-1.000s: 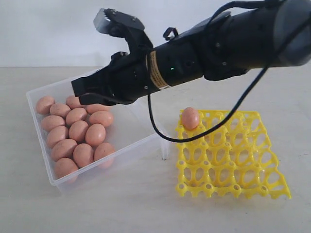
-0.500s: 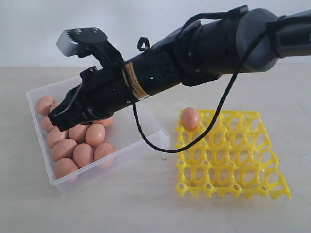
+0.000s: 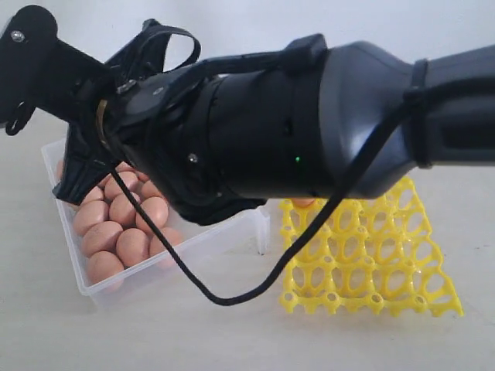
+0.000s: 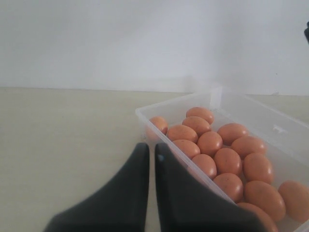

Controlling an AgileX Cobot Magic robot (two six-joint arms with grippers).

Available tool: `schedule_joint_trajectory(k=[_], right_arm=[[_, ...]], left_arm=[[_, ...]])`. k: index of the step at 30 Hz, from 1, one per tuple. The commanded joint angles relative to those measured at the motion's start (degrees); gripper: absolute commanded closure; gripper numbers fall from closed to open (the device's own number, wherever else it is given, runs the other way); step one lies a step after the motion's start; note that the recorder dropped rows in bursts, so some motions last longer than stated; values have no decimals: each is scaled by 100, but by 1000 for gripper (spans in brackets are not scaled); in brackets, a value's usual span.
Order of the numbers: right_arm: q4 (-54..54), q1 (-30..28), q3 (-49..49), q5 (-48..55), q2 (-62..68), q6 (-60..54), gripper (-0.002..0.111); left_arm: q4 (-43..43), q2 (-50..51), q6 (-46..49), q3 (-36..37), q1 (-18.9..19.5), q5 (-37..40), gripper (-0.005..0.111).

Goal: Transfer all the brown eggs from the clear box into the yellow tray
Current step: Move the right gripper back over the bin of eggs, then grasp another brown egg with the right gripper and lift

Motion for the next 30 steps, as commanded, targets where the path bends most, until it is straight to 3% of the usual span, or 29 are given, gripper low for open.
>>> schedule_joint_trajectory(k=[1, 4, 10, 15, 21, 23, 24, 26, 30], right_arm=[[1235, 17, -42, 1369, -50, -365, 109], [2628, -203, -41, 1466, -50, -1376, 109], [7648, -1032, -484, 2611, -50, -4723, 109], [10634, -1596, -898, 2681, -50, -6620, 109], [11465, -1549, -992, 2294, 26, -7521, 103], [11454, -1549, -992, 2060, 208, -7620, 89], [11454, -1549, -992, 1890, 359, -7584, 76], [11464, -1549, -1041, 1852, 585, -7416, 65], [11402, -1621, -1453, 1916, 1184, -6911, 65]], left_arm=[[7, -20, -10, 15, 11, -21, 103], [7, -20, -10, 15, 11, -21, 103], [7, -20, -10, 15, 11, -21, 103], [7, -20, -10, 15, 11, -21, 103], [7, -20, -10, 15, 11, -21, 103], [7, -20, -10, 15, 11, -21, 103], [7, -20, -10, 15, 11, -21, 103], [7, -20, -10, 15, 11, -21, 103], [7, -20, -10, 15, 11, -21, 103]])
